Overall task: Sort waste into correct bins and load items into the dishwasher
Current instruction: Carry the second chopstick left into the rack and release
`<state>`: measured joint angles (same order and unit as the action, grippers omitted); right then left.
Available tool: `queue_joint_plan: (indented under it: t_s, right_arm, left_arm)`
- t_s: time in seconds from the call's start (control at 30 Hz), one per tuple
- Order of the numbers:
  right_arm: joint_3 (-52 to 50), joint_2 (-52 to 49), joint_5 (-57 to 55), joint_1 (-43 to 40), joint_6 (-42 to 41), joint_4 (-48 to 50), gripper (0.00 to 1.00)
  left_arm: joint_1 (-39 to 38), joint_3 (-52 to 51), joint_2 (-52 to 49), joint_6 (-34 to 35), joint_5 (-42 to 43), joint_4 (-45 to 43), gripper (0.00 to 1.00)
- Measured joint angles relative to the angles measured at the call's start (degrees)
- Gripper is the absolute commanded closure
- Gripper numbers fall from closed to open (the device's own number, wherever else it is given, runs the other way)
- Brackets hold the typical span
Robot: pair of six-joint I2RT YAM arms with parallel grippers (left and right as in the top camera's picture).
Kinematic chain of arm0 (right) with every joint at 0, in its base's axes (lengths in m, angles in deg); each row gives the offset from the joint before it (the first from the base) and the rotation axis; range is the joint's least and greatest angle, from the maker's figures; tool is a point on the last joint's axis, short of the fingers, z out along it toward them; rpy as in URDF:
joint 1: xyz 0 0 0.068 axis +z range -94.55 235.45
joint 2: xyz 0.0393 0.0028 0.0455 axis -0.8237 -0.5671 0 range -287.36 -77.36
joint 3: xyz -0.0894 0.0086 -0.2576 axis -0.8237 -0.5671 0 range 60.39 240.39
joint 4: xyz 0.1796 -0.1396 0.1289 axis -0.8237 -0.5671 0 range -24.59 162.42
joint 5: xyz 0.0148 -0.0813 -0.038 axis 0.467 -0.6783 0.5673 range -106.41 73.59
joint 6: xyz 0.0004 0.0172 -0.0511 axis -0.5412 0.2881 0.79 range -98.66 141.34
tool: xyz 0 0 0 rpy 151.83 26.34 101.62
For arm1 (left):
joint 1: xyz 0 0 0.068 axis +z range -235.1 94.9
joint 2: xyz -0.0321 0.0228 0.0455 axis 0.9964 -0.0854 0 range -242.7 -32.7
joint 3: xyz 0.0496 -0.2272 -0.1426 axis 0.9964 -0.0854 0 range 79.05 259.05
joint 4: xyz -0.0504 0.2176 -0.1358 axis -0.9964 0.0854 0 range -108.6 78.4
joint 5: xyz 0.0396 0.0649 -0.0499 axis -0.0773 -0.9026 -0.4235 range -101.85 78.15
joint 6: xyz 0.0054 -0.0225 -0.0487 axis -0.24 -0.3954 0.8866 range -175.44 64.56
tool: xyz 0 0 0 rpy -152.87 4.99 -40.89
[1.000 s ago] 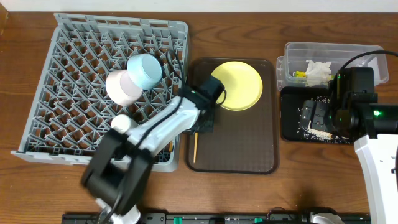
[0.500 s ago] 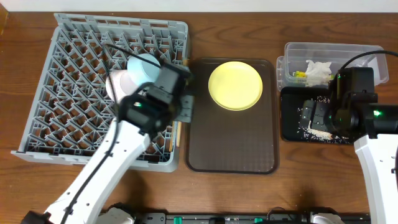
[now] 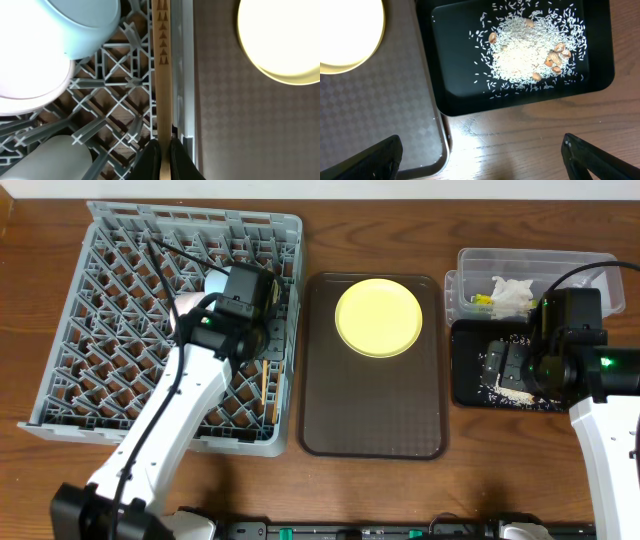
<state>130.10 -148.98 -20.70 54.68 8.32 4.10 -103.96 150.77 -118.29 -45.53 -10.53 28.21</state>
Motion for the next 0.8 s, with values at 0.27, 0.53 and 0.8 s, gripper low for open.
queue_joint_plan:
  t_s: [0.27,0.53,0.8]
  right_arm:
    - [0.00,0.00,0.00,0.00,0.00,0.02,0.01]
    - [0.00,0.00,0.00,0.00,0.00,0.00,0.01]
    - [0.00,0.00,0.00,0.00,0.00,-0.07,0.01]
  left_arm:
    - [0.00,0.00,-3.34,-1.18,0.70,-2.51,0.94]
    - [0.00,0.00,-5.73,-1.70,1.29,-3.41,0.59]
    - [0.00,0.00,-6.03,-2.10,1.53,-4.94,0.58]
